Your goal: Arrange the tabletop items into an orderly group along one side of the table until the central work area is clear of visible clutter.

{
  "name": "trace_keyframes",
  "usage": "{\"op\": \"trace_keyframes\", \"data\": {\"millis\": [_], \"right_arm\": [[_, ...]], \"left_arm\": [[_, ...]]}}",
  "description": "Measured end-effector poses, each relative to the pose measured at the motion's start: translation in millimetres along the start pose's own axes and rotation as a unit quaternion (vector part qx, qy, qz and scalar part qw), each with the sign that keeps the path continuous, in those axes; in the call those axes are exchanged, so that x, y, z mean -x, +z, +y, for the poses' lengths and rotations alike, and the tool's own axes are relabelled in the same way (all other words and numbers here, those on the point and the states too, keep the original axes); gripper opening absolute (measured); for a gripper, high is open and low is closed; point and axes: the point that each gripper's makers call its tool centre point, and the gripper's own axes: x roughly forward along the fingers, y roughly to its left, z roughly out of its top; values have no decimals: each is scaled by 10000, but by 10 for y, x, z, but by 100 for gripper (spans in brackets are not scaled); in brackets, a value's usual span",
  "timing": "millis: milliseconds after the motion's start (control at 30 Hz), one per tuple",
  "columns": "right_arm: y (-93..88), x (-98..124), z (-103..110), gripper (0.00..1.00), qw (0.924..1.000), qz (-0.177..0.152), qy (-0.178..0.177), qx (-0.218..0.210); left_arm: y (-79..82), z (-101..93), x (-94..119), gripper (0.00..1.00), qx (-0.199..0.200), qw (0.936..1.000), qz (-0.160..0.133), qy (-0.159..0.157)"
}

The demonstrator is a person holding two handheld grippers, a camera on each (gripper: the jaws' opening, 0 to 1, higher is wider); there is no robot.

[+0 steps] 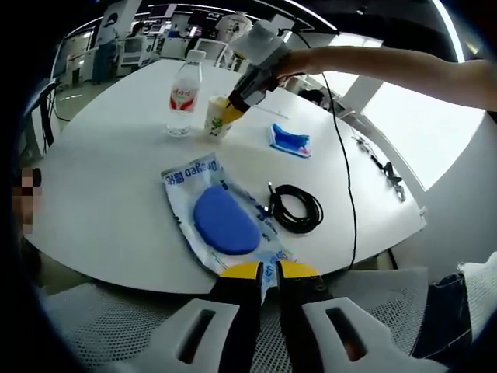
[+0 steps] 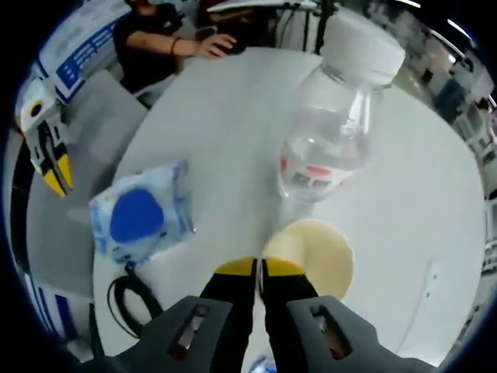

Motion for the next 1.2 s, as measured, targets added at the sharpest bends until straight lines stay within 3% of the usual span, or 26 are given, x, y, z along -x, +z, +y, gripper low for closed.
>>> {"op": "trace_keyframes", "data": {"millis": [300,533,733,900,1200], "right_arm": [[-36,-57,15,8,10000,13,-35,-46],[54,1,75,10,9999,-125,-65,-42],[93,33,127,29,9996,-266,-43,56],[59,44,179,32,9996,-280,-26,91],[87,164,185,42,9977,-651,-204,-51]], "left_arm": [[-16,0,-11,5,0,10000,43,-16],[-15,8,-12,5,39,10000,58,-25],[-21,9,-16,6,20,10000,55,-17],[-37,1,-29,7,-50,9999,85,-17],[-10,23,-21,8,-61,10000,24,26]]}}
